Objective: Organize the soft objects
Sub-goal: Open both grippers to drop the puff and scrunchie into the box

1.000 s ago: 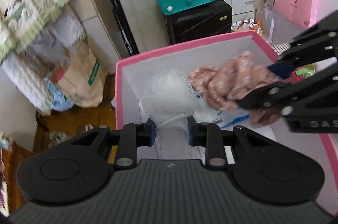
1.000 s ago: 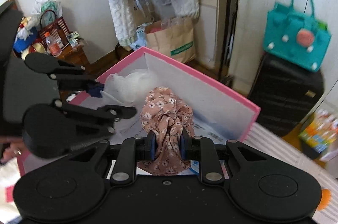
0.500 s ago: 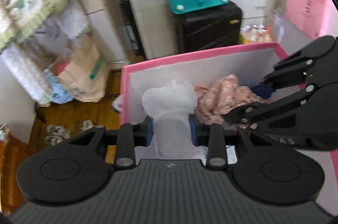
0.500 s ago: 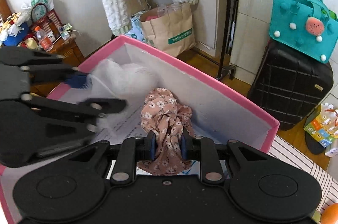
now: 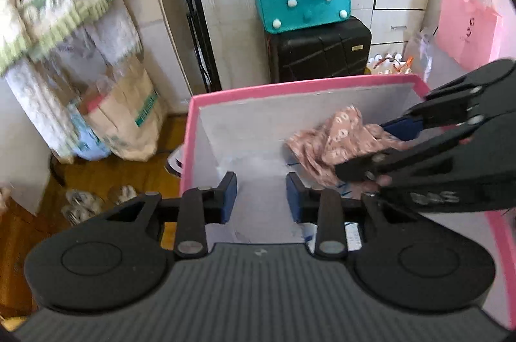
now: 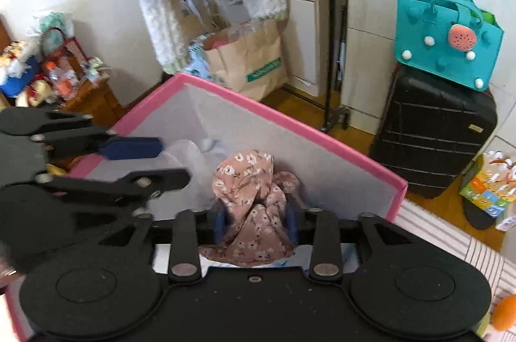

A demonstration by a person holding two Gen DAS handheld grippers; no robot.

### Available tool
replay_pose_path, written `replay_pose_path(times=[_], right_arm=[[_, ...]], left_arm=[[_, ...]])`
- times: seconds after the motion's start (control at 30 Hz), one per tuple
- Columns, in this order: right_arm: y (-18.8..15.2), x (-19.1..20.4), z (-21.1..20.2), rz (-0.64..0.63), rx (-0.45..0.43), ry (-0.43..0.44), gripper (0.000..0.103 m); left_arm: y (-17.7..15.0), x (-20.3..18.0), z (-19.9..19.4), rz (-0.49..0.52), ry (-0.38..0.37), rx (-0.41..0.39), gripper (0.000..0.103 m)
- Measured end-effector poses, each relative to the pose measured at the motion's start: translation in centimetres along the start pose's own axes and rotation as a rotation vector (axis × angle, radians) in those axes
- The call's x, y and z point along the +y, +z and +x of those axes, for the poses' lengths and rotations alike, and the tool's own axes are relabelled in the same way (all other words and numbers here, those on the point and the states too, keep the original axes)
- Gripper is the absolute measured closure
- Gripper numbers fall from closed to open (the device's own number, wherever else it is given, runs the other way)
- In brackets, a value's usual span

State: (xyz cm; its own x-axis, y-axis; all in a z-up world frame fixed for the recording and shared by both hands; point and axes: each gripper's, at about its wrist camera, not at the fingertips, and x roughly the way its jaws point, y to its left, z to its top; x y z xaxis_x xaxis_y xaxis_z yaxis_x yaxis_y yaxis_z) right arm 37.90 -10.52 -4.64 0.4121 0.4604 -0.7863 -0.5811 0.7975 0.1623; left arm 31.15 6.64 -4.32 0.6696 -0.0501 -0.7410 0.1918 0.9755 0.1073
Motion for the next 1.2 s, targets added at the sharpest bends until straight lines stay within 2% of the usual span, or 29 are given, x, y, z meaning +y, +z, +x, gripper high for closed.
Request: replay_pose_path(times=[0.07,0.13,0.2,0.37,0.47,0.53,0.63,0.73,0.87,0.97,1.03,1.2], right_arm=[[-0.4,0.5,-0.9,-0.006,-0.019,-0.007,0.052],[-0.8,1.1,-1.6,-0.034,-0.036,-0.055,0.052],[-1.2,1.4,-2.3,-0.06,-0.049,-0.073,0.052],[-2.2,1.6,-4.3,-0.049,-0.075,-0.081,0.052],[-3.1,2.2,-6.1,-0.048,-0.096,-0.073,0.052],[-3.6,2.7,-7.1,-0.05,-0.101,-0.069,0.052],[-4.4,3.7,-8.7,-0.061,-0.107,-0.053,0.052],[-5.2,4.8,-10.2,-0.075,-0.107,-0.039,0.051],[-6.2,6.1,-12.4,-0.093,-0.113,-0.024,0.051],[-6.7,6.9,-14.4,-0.102,-0.116,-0.001,0.05],[-6.9,7.6,-15.8,-0.122,-0.127,-0.015,0.049],[-7.4,8.9,-18.5,-0.158,-0.148,-0.053,0.048]], left_arm=[[0.0,-0.2,0.3,0.002,-0.001,0.024,0.083],[0.1,-0.3,0.3,-0.002,-0.001,0.029,0.089],[0.2,-0.4,-0.2,-0.008,0.009,0.012,0.089],[0.3,-0.4,-1.7,-0.024,-0.027,0.022,0.084],[0.1,-0.5,-3.1,-0.003,-0.018,0.021,0.075],[0.0,-0.4,-4.2,0.006,-0.022,0.024,0.062],[-0.2,-0.6,-6.0,0.029,-0.013,0.015,0.061],[-0.4,-0.8,-7.8,0.052,-0.009,0.015,0.048],[-0.8,-0.7,-10.1,0.082,-0.059,0.052,0.048],[-1.2,-1.0,-12.5,0.106,-0.08,0.049,0.046],[-1.4,-1.1,-14.1,0.118,-0.085,0.041,0.041],[-1.6,-1.0,-17.5,0.121,-0.098,0.017,0.038]])
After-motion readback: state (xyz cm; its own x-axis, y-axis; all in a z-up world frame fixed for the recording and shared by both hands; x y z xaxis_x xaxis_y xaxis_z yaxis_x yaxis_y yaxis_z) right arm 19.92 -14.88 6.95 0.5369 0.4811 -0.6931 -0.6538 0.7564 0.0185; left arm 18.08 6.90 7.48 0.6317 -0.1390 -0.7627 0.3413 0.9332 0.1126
